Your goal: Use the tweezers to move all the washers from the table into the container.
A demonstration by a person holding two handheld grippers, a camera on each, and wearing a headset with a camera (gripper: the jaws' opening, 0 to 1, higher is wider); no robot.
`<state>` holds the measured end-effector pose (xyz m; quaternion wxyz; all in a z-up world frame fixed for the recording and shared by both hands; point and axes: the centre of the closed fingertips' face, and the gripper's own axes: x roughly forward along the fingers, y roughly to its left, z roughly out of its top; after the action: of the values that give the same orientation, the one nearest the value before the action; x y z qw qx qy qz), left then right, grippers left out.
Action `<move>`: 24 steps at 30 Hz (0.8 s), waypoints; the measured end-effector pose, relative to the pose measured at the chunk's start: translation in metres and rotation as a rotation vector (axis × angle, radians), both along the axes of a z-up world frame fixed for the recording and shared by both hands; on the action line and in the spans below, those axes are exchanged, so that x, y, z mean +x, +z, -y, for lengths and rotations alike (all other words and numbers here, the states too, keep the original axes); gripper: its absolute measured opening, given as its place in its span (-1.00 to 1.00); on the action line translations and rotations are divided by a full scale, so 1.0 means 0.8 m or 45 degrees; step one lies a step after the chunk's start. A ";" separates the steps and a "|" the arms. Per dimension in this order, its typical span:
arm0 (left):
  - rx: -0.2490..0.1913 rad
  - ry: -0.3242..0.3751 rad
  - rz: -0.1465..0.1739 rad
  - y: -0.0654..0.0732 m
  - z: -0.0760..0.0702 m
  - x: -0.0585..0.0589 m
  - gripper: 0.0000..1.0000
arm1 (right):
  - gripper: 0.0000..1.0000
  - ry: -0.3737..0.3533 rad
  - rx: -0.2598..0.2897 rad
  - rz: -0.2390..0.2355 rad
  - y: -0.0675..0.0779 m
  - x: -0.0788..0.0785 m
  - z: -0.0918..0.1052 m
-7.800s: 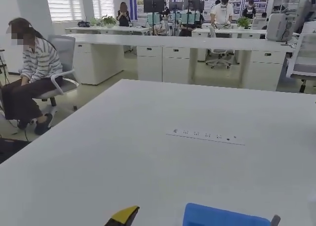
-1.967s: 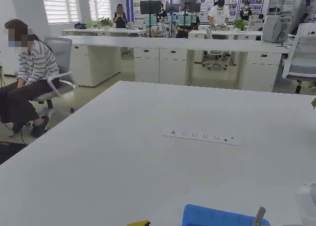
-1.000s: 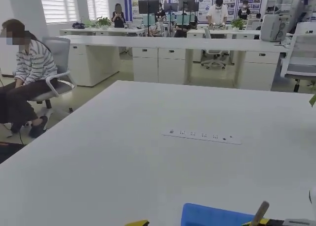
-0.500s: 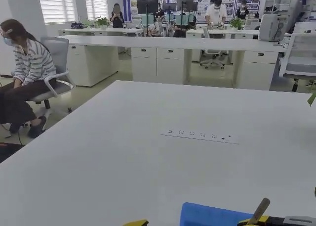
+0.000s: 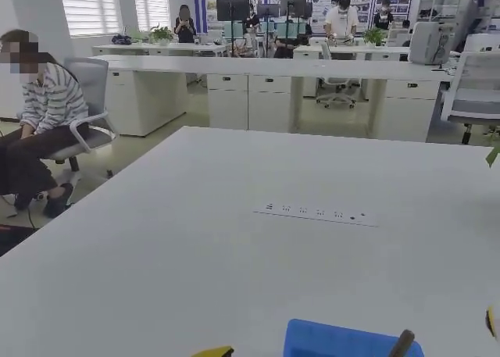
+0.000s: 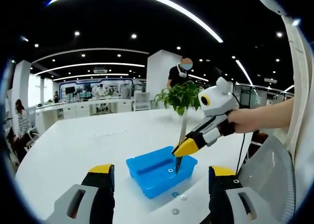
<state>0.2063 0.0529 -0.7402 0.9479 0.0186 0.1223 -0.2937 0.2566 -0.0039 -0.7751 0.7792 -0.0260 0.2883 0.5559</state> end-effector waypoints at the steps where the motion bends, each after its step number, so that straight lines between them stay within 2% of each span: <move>1: 0.001 0.000 0.001 0.000 0.000 0.000 0.59 | -0.93 0.004 -0.002 -0.003 -0.001 -0.001 0.000; 10: 0.001 0.001 0.001 0.000 0.000 0.000 0.59 | -0.93 0.064 -0.046 -0.036 -0.020 -0.022 -0.006; 24: 0.001 0.002 -0.003 -0.001 0.000 0.000 0.58 | -0.92 0.088 -0.087 -0.089 -0.047 -0.036 -0.009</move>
<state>0.2066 0.0529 -0.7407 0.9479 0.0185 0.1233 -0.2930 0.2274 0.0030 -0.8131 0.7475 -0.0432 0.3332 0.5730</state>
